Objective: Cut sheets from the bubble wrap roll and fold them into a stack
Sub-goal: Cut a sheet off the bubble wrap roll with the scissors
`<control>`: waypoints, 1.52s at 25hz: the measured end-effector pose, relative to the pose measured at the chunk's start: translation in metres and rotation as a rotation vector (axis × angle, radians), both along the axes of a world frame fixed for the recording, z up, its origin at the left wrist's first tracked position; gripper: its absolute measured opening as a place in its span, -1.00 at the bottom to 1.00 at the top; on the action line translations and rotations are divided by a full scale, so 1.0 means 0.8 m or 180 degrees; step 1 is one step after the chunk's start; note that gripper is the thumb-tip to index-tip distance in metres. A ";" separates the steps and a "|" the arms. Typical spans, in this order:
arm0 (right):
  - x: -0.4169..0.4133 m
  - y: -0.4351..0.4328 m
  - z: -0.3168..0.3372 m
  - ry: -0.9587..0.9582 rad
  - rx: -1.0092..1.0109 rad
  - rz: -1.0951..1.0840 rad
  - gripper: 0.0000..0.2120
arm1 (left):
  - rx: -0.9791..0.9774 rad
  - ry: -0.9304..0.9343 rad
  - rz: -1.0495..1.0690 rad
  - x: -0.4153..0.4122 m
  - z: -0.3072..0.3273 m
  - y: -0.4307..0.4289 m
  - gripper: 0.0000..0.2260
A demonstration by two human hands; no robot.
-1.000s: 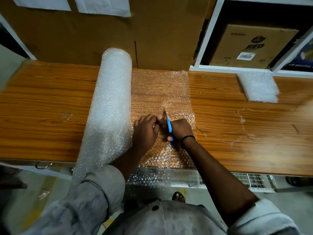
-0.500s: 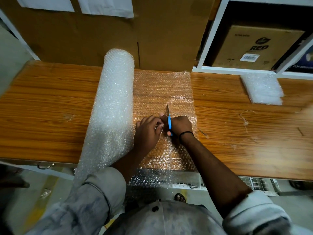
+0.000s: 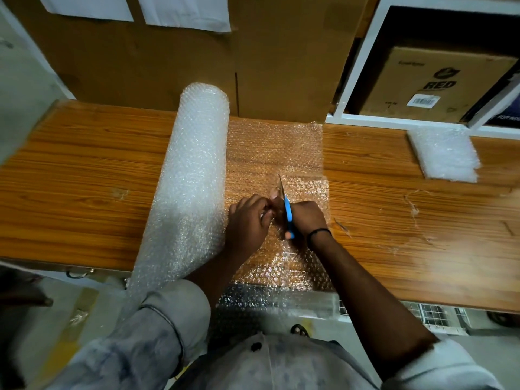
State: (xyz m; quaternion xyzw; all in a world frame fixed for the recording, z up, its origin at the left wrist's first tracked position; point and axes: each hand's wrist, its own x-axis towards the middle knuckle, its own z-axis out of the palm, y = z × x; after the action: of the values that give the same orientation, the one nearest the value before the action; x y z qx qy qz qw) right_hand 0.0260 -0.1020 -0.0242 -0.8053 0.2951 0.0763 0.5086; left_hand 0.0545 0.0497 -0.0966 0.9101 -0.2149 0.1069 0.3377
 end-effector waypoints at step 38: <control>0.083 -0.020 0.001 0.0101 0.0007 -0.0186 -0.38 | 0.0719 0.0465 0.0272 0.143 0.056 -0.038 -0.76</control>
State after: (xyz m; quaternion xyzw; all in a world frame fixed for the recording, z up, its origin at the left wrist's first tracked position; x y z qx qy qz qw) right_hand 0.0927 -0.1177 -0.0236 -0.7944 0.3265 0.0746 0.5068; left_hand 0.1693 0.0189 -0.0519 0.9560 -0.1615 0.0298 0.2431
